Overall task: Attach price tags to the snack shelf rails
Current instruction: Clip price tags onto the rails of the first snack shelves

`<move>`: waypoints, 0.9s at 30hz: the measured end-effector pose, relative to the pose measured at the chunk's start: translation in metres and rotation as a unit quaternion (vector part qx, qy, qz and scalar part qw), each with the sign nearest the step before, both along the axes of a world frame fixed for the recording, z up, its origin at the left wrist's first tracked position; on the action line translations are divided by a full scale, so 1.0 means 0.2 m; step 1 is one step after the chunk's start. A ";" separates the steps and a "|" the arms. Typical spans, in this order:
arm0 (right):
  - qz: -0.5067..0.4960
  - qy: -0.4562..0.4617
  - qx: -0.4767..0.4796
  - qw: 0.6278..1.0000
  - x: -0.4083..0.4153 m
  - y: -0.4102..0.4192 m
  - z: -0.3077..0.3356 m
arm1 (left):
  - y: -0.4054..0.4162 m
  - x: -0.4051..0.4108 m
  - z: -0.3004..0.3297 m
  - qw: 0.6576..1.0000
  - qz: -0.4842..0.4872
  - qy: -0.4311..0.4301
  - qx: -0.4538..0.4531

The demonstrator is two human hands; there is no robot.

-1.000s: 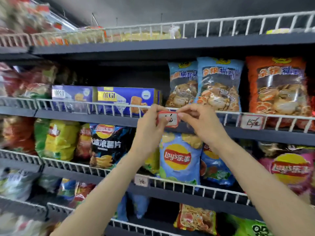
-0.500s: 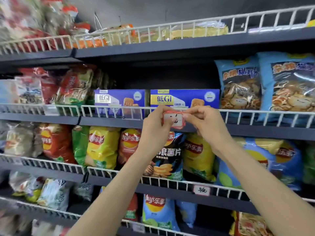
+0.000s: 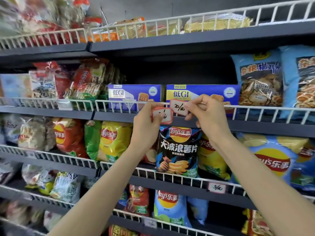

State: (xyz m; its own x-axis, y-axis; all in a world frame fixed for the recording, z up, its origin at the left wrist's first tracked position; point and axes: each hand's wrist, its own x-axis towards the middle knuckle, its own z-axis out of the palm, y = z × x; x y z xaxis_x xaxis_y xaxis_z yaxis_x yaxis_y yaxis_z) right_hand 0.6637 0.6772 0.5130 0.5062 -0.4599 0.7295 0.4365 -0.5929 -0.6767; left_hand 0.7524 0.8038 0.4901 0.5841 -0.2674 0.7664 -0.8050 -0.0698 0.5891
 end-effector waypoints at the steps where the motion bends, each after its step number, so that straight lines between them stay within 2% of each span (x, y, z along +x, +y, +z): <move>1: -0.011 0.003 -0.010 1.000 0.02 0.02 0.00 | 0.02 0.03 0.00 1.000 -0.003 0.008 0.001; 5: -0.067 -0.009 -0.048 0.997 0.13 0.10 0.01 | 0.08 0.18 0.00 0.999 -0.008 0.035 0.016; 11: -0.126 -0.007 -0.036 0.991 0.26 0.18 0.00 | 0.14 0.35 -0.01 0.995 -0.039 0.089 0.016; 20: -0.228 -0.006 -0.050 0.972 0.30 0.29 -0.02 | 0.19 0.42 -0.03 0.995 -0.082 0.026 0.049; 27: -0.270 0.002 -0.076 0.960 0.31 0.38 0.01 | 0.22 0.43 -0.03 0.990 -0.140 0.017 0.026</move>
